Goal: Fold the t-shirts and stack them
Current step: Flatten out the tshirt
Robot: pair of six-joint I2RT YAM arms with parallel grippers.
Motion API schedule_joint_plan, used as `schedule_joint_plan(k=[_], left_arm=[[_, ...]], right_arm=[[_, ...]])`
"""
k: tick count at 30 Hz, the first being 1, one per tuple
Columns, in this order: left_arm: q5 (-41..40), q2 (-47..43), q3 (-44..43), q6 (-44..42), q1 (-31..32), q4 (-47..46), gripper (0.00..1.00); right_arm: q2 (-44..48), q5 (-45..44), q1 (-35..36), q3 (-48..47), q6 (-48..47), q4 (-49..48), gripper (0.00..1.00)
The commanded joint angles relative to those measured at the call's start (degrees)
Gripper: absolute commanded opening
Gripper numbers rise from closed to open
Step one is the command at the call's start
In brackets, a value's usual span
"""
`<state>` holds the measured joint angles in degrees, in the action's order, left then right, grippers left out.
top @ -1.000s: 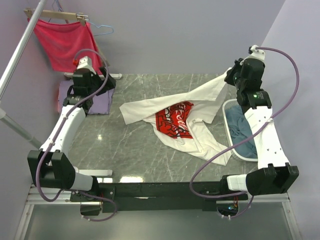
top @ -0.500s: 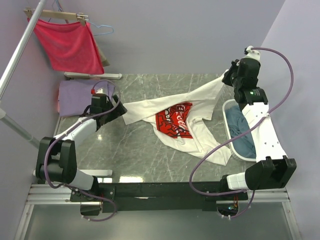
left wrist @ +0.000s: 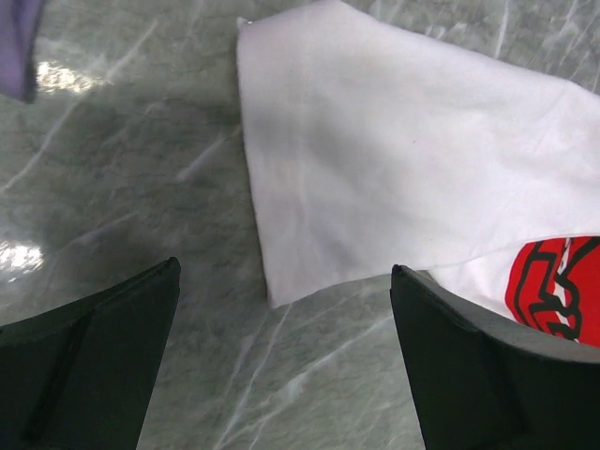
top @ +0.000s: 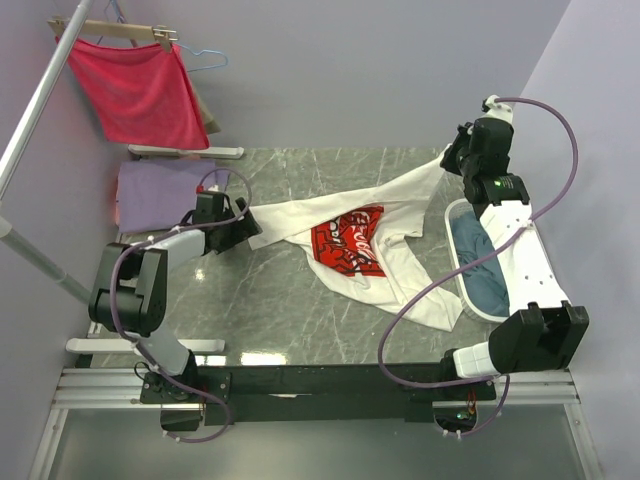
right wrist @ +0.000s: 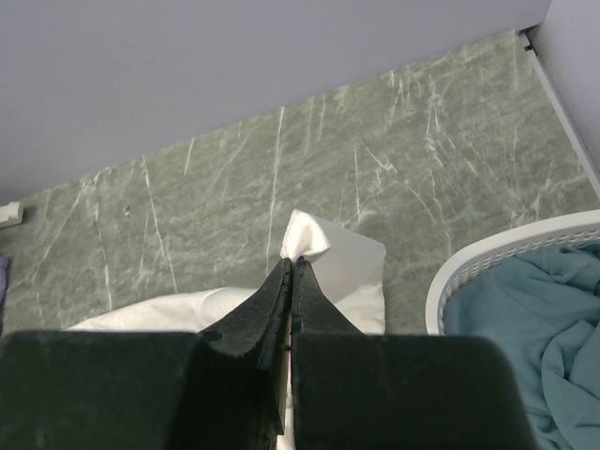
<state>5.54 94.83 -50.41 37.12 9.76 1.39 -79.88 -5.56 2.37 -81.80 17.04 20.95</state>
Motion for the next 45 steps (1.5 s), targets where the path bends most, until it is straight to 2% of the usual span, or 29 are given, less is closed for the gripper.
schedule_joint_plan(k=[1,5,6,10,13,18,22,28,30,32,33,35,36,38,43,45], left_arm=[[4.1,3.7,-4.0,0.5,0.2,0.2,0.99],[6.0,6.1,-3.6,3.6,-1.1,0.1,0.99],[10.9,6.8,-2.6,5.1,-3.0,-0.9,0.99],[23.2,9.1,3.6,10.0,-8.5,-14.5,0.99],[27.4,11.5,6.0,11.0,-9.7,-17.7,1.00],[28.8,11.9,8.9,11.2,-9.7,-23.3,0.99],[27.6,12.1,8.3,9.7,-9.7,-22.3,0.99],[15.7,9.2,5.9,4.5,-6.4,-13.8,0.99],[11.5,8.5,5.1,3.2,-4.3,-12.2,0.92],[9.0,8.1,4.1,2.7,-2.3,-10.5,0.69],[7.0,8.1,3.9,2.7,-1.9,-9.9,0.50],[5.5,8.4,3.5,2.7,-0.5,-9.5,0.31],[4.5,8.5,3.3,2.8,-0.3,-9.2,0.18],[4.0,9.5,2.8,2.9,0.2,-8.6,0.01],[3.6,8.8,2.1,2.2,1.1,-8.6,0.01],[3.4,5.1,1.1,1.7,1.1,-7.2,0.01]], right_arm=[[-0.4,-0.8,0.1,0.0,-0.7,-3.0,0.00],[-0.6,-0.9,0.1,0.1,-0.9,-3.4,0.00],[-0.6,-0.9,0.1,0.2,-1.0,-3.4,0.00],[-0.7,-0.9,0.1,0.3,-1.0,-3.8,0.00],[-1.0,-0.8,0.1,0.1,-1.0,-3.8,0.00],[-1.4,-0.9,0.1,0.0,-1.0,-3.8,0.00],[-1.9,-1.0,0.2,-0.4,-1.0,-3.5,0.00],[-2.3,-1.1,0.1,-0.4,-1.1,-3.6,0.00],[-2.7,-1.0,0.1,-0.5,-1.1,-3.5,0.00],[-2.6,-0.8,0.1,-0.4,-1.1,-3.6,0.00],[-2.7,-0.7,0.1,-0.4,-1.1,-3.5,0.00],[-2.7,-0.9,0.1,-0.2,-1.1,-3.6,0.00],[-2.6,-0.8,0.2,-0.3,-1.2,-3.6,0.00],[-2.6,-1.1,0.2,0.1,-1.2,-3.8,0.00],[-2.5,-1.1,0.2,0.0,-1.4,-3.5,0.00],[-2.5,-0.9,0.1,-0.5,-1.7,-3.0,0.00]])
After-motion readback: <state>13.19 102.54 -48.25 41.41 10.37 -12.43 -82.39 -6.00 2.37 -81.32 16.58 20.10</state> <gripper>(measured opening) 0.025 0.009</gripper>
